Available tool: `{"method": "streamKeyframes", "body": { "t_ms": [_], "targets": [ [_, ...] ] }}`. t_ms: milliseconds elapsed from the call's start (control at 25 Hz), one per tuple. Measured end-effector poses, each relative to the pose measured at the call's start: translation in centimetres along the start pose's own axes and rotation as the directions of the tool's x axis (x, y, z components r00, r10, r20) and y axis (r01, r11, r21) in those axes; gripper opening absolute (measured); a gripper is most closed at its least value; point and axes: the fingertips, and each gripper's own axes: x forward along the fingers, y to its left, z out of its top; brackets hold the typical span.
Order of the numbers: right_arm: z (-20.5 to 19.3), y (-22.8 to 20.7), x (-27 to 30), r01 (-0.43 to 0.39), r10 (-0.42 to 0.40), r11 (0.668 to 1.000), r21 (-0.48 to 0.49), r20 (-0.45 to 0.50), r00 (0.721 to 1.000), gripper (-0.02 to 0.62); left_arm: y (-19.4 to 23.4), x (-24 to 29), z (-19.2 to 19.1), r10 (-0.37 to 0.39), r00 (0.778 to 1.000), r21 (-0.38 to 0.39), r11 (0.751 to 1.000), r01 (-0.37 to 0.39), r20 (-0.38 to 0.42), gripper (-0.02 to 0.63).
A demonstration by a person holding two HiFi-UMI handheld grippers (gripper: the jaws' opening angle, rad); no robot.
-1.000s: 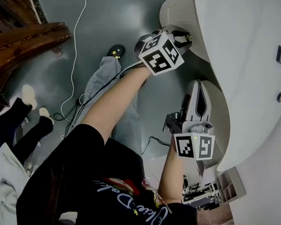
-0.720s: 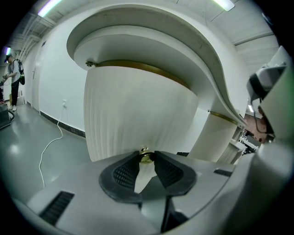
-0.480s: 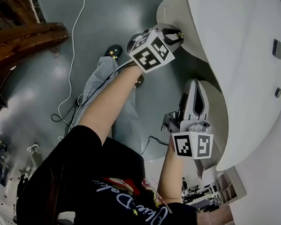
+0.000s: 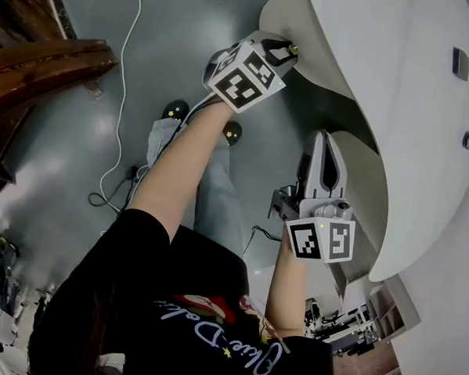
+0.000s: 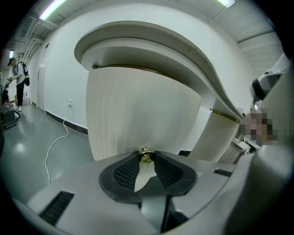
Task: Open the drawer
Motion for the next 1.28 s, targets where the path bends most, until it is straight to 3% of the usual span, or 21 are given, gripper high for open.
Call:
{"method": "streamKeyframes", "body": {
  "t_ms": [560,1280],
  "targets": [
    [0.0,2.3,1.7,-0.009,0.008,0.999,0.034,0.003,1.000,0.000,-0.9,-1.8,-0.7,-0.016,0.999,0.005,1.000,0.016,-0.037,0.100],
    [-0.9,4.2,0.8,0.046,-0.050,0.995,0.092,0.040,0.998,0.000,-0.8,-4.1,-3.0,-0.046,0.996,0.012,0.999,0.047,-0.080,0.100]
  ]
}}
